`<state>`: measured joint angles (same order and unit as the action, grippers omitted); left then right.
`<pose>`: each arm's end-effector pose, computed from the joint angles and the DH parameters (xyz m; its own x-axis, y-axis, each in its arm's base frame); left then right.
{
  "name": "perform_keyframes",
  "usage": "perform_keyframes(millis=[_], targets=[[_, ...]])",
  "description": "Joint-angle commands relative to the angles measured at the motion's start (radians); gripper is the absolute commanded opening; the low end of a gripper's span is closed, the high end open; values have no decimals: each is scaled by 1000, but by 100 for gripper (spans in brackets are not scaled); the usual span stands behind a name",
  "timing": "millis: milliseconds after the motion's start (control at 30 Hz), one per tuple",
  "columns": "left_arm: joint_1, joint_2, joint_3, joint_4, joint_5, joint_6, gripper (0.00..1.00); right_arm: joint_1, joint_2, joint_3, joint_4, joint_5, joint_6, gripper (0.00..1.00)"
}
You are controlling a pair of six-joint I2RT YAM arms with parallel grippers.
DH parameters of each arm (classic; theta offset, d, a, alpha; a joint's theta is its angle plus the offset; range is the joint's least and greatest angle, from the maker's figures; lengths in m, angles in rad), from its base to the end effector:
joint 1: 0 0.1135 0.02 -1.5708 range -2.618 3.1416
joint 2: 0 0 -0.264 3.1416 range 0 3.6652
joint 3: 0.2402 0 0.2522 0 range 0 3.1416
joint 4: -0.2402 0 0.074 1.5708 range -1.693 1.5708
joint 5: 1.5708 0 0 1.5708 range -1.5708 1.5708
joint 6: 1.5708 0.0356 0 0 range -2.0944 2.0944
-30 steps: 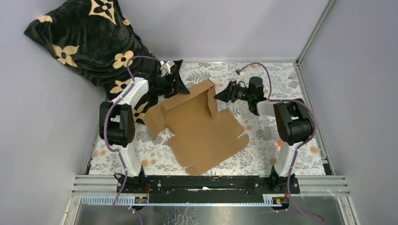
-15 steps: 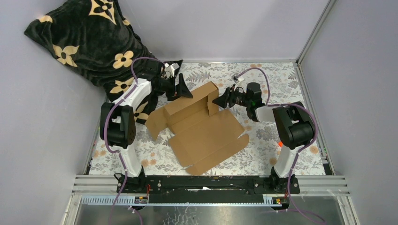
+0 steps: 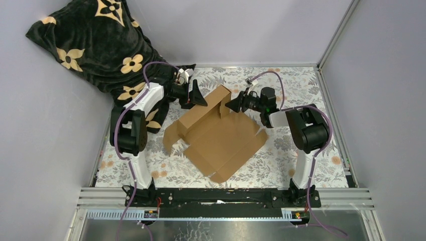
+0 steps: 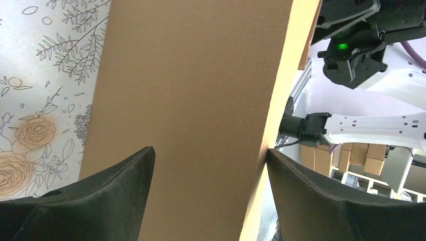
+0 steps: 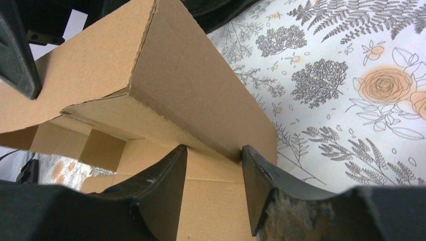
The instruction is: Fold the paper box
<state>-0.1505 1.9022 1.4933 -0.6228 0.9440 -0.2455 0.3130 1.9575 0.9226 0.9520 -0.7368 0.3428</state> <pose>0.3943 -0.0890 0.2394 -0.9443 -0.0010 -0.3290 0.2779 0.5333 -0.7990 0.3696 0.1448 0.1697 -0.3650 0.1435 -0.9199 -0.7883 0.4780 0.3874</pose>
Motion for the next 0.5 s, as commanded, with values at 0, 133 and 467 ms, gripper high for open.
perform_keyframes(millis=[0,133,467], targets=[[-7,47,23,-38,17,45,87,34,32,66,99,36,-14,49],[-1,57,45,-38,40,42,87,42,67,95,122,38,-6,48],[23,134,162,-67,142,32,88,41,178,204,158,-87,-9,60]])
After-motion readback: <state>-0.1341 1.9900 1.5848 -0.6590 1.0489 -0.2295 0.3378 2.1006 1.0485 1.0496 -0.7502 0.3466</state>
